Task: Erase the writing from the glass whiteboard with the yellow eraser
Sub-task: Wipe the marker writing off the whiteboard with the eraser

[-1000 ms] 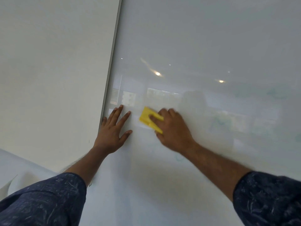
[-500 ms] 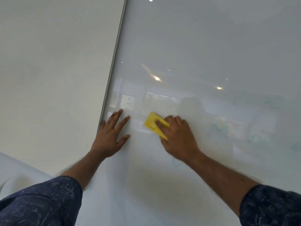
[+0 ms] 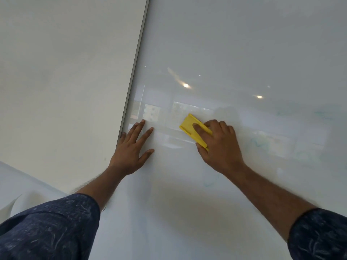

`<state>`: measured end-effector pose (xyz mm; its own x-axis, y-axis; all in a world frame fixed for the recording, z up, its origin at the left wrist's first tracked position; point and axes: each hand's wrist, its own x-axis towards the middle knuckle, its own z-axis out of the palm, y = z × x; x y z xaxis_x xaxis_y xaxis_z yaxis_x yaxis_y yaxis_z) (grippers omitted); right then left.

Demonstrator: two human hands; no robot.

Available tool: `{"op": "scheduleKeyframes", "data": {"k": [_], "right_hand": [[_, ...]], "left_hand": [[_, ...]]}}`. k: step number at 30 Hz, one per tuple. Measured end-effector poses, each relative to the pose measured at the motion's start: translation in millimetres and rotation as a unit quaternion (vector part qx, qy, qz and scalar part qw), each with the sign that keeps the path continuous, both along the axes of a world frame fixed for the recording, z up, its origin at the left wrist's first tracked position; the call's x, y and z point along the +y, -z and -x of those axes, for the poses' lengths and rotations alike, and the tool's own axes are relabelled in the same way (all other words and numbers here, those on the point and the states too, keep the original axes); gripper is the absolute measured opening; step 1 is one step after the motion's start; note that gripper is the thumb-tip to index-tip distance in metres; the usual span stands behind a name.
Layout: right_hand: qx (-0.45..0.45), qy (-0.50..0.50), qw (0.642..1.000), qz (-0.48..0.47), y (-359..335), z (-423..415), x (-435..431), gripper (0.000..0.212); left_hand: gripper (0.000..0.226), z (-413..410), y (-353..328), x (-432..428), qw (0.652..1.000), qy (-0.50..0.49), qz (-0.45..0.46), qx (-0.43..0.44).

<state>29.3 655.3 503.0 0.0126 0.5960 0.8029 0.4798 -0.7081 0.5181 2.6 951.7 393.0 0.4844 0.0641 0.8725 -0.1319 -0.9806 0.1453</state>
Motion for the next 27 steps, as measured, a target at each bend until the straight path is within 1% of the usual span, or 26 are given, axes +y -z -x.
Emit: {"op": "scheduleKeyframes", "data": {"k": [1, 3, 5, 7, 9, 11, 13, 15, 17, 19, 20, 22, 24, 25, 27], "right_hand": [[0.006, -0.004, 1.000, 0.001, 8.6, 0.8, 1.2, 0.059], [0.028, -0.018, 0.999, 0.037, 43.6, 1.8, 6.2, 0.059], [0.045, -0.044, 0.993, 0.104, 88.9, 2.2, 9.3, 0.055], [0.041, -0.061, 0.981, 0.181, 126.5, 2.5, 5.6, 0.052], [0.038, -0.059, 0.971, 0.229, 138.0, 3.0, -3.0, 0.050], [0.035, -0.056, 0.976, 0.209, 117.9, 0.6, -9.7, 0.051], [0.027, -0.042, 0.991, 0.123, 76.2, -1.6, -16.0, 0.055], [0.030, -0.013, 0.999, 0.028, 35.0, -2.3, -26.1, 0.058], [0.033, 0.002, 0.999, -0.017, 15.8, -1.8, -33.3, 0.058], [0.035, -0.013, 0.999, -0.001, 22.8, -0.4, -36.6, 0.060], [0.042, -0.027, 0.998, 0.030, 34.5, 0.1, -37.4, 0.060], [0.044, -0.044, 0.991, 0.122, 63.3, -0.4, -42.2, 0.058], [0.026, -0.042, 0.978, 0.204, 85.9, -1.7, -52.1, 0.054], [0.019, -0.041, 0.974, 0.222, 86.8, -1.9, -57.0, 0.052], [0.009, -0.038, 0.978, 0.205, 67.4, -3.3, -63.6, 0.053]], "left_hand": [[0.069, -0.2, 1.0, -0.5, 1.000, 0.001, 0.001, 0.000], [0.069, -0.4, 2.0, -2.3, 1.000, 0.000, 0.000, 0.000], [0.068, 0.1, 2.8, -4.2, 1.000, -0.004, 0.000, 0.002], [0.069, 1.4, 3.9, -5.3, 1.000, -0.009, -0.001, 0.009], [0.069, 3.4, 5.5, -6.5, 1.000, -0.007, -0.019, 0.013], [0.069, 4.2, 7.2, -8.5, 0.998, 0.007, -0.069, 0.004], [0.068, 3.5, 5.8, -13.7, 0.993, 0.018, -0.115, -0.008], [0.067, 1.5, -0.2, -21.5, 0.992, 0.022, -0.119, -0.018], [0.066, -1.1, -6.5, -30.7, 0.993, 0.020, -0.113, -0.029], [0.065, -5.0, -12.8, -41.6, 0.993, 0.022, -0.114, -0.037], [0.064, -6.4, -15.0, -46.3, 0.993, 0.024, -0.113, -0.037], [0.063, -9.6, -18.7, -55.6, 0.993, 0.026, -0.111, -0.036], [0.063, -11.6, -19.0, -60.6, 0.994, 0.026, -0.104, -0.036], [0.063, -12.0, -18.4, -61.0, 0.994, 0.025, -0.102, -0.035], [0.063, -13.1, -17.6, -61.2, 0.994, 0.022, -0.102, -0.037]]}}
